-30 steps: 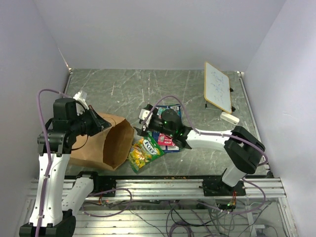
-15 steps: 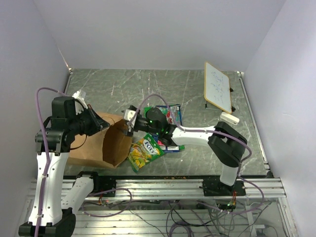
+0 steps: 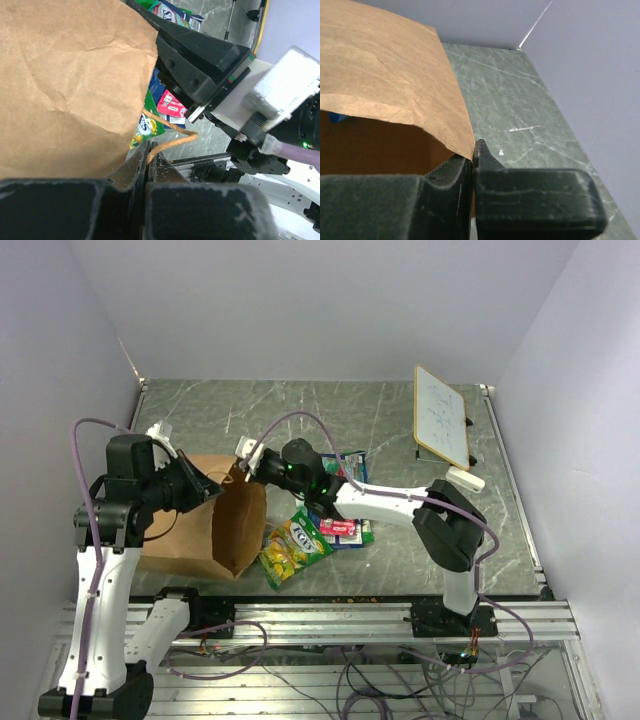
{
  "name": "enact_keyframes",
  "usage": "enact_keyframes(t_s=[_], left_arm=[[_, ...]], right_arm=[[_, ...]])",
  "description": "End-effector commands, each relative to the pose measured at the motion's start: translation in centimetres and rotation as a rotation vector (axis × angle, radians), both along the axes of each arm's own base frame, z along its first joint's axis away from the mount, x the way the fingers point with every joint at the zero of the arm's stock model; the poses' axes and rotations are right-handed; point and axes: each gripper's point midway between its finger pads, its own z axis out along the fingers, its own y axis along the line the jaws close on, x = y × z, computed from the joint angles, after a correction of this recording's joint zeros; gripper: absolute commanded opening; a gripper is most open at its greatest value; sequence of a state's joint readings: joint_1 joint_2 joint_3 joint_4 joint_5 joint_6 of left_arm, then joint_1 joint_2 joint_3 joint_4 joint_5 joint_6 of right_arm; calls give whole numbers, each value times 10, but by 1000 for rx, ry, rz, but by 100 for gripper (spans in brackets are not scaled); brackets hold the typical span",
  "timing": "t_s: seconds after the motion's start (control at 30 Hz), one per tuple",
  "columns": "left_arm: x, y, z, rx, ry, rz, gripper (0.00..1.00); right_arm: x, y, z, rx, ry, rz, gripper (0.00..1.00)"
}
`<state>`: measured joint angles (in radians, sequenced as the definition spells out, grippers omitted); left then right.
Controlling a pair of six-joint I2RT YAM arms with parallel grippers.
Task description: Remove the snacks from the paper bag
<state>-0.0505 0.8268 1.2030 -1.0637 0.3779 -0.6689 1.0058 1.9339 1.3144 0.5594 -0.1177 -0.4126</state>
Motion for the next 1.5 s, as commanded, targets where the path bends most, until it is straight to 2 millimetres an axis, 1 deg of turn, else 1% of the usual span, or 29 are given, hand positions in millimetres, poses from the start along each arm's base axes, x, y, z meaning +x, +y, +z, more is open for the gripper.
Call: enact_keyframes(t_s=[0.0, 0.07, 0.13, 0.23, 0.27, 0.37, 0.4, 0.43, 0.5, 0.53, 0.67, 0.77, 0.8, 0.83, 0.87, 0.93, 1.0, 1.03, 1.1, 1.13, 1.2, 1.27, 1.3, 1.37, 1.47], left_arm=[[19, 1, 8, 2, -39, 22, 7], [27, 4, 9, 26, -43, 22, 7], [35, 4, 14, 35, -54, 17, 7], [44, 2, 21, 36, -75, -1, 7], [44, 2, 21, 38, -76, -6, 7], [40, 2, 12, 48, -55, -20, 7], [38, 2, 8, 51, -42, -24, 7], [35, 2, 4, 53, -31, -31, 7], [31, 0, -2, 53, -14, -45, 7], [30, 0, -5, 54, -6, -52, 7], [29, 0, -8, 76, 13, -81, 7], [30, 1, -3, 98, 17, -106, 7], [31, 1, 0, 105, 11, -110, 7], [31, 1, 2, 107, 8, -115, 7], [31, 0, 4, 104, -1, -122, 7], [32, -4, 6, 89, -11, -139, 7], [33, -5, 4, 80, -21, -148, 7], [34, -5, 1, 82, -20, -148, 7], [37, -4, -1, 88, -25, -142, 7], [37, -5, -1, 84, -25, -144, 7], [37, -6, -1, 79, -23, -152, 7], [36, -8, 1, 69, -24, -163, 7], [36, -9, 1, 65, -20, -166, 7], [35, -10, 3, 56, -12, -169, 7], [34, -12, 8, 37, -13, -167, 7]], right_arm=[[12, -12, 32, 14, -63, -68, 0], [9, -23, 40, 4, -82, -84, 0], [4, -36, 44, -11, -87, -98, 0], [-6, -59, 41, -39, -72, -123, 0], [-8, -67, 37, -53, -59, -135, 0], [-15, -93, 26, -83, -23, -194, 0], [-17, -101, 27, -80, -16, -214, 0], [-19, -108, 24, -85, -4, -229, 0], [-25, -116, 19, -89, 28, -238, 0], [-30, -119, 12, -100, 49, -234, 0], [-57, -114, 4, -116, 101, -168, 0], [-80, -113, -3, -100, 121, -88, 0], [-83, -115, -5, -84, 116, -82, 3], [-83, -118, -5, -69, 106, -88, 11], [-81, -122, -3, -66, 83, -97, 23], [-77, -128, 1, -111, 15, -109, 42], [-77, -135, -2, -209, -69, -82, 52], [-80, -137, -2, -247, -115, -57, 56], [-85, -139, 4, -306, -207, 3, 61], [-92, -140, 9, -322, -240, 46, 62], [-108, -136, 16, -318, -270, 130, 64], [-130, -128, 23, -284, -289, 204, 66], [-144, -122, 24, -266, -301, 245, 67], [-170, -108, 19, -240, -317, 316, 68], [-193, -80, 10, -200, -307, 387, 68]])
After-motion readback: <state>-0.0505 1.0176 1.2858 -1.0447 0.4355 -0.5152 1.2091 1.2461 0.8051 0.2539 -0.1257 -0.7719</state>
